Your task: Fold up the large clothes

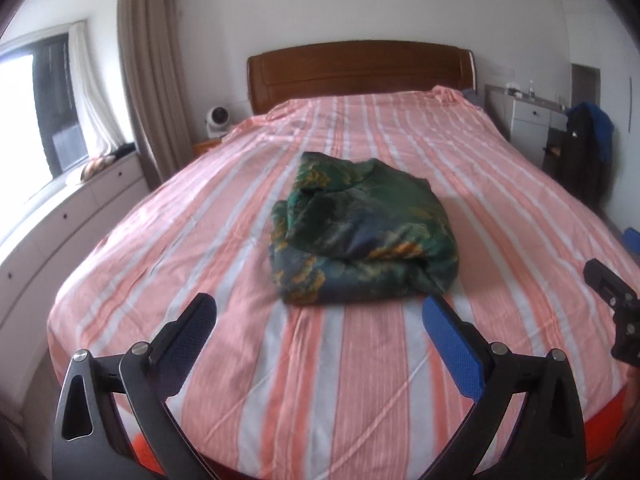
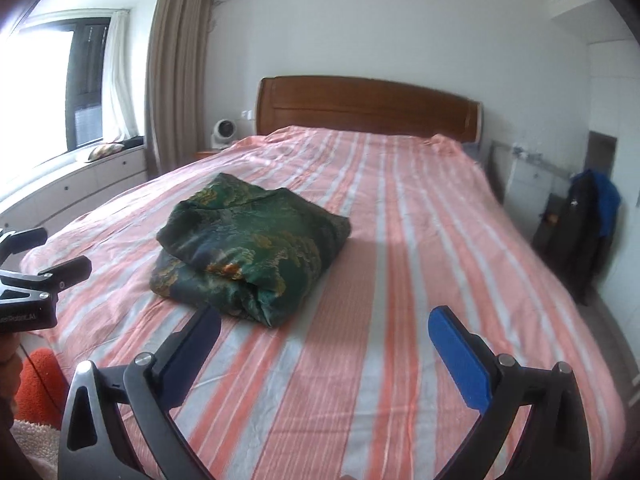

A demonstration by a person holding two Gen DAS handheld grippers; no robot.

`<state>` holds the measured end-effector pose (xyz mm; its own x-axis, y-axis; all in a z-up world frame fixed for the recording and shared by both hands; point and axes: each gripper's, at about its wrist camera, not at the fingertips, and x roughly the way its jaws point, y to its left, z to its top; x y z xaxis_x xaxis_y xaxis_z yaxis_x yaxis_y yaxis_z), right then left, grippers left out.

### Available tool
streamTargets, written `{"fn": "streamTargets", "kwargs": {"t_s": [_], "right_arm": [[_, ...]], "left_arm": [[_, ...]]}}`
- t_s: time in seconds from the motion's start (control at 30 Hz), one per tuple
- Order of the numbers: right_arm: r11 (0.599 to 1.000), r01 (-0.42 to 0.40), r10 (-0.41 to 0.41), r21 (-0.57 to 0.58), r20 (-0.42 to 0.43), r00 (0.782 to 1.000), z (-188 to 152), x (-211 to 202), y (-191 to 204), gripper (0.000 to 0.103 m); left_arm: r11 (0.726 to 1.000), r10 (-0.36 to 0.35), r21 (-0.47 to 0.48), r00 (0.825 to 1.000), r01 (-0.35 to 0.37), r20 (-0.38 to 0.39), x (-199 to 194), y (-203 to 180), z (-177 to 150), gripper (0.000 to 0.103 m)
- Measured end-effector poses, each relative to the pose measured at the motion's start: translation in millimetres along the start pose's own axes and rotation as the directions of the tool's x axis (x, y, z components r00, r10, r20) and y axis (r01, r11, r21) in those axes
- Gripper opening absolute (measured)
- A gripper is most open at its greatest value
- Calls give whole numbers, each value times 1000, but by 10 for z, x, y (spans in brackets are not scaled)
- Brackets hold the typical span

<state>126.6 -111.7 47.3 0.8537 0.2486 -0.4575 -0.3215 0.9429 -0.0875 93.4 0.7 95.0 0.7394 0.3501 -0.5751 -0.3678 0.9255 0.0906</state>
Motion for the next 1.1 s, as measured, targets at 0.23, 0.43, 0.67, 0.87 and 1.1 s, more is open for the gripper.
{"fn": "streamTargets", "kwargs": {"t_s": [0.23,0.43,0.67,0.87,1.1], "right_arm": [[995,-96,97,41,-14,995,-169,-166,84,102],[996,-83,84,33,-60,995,-246,-134,168,102],[996,-88,89,23,-52,995,-242,-174,225,102],[995,-93,95,26,-65,993,-231,-196,233,102],[996,-89,90,10,-109,990,-235,-175,304,102]], "left_arm": [[999,-31,-17,999,31,-23,-126,8,-104,103],[1000,-3,13,1000,4,-12,-194,-31,-151,103],[999,25,49,1000,-24,-15,-213,-114,-191,103],[998,21,57,999,-19,-36,-206,-143,-216,103],[998,7,67,997,-2,-72,-200,-173,-240,103]]}}
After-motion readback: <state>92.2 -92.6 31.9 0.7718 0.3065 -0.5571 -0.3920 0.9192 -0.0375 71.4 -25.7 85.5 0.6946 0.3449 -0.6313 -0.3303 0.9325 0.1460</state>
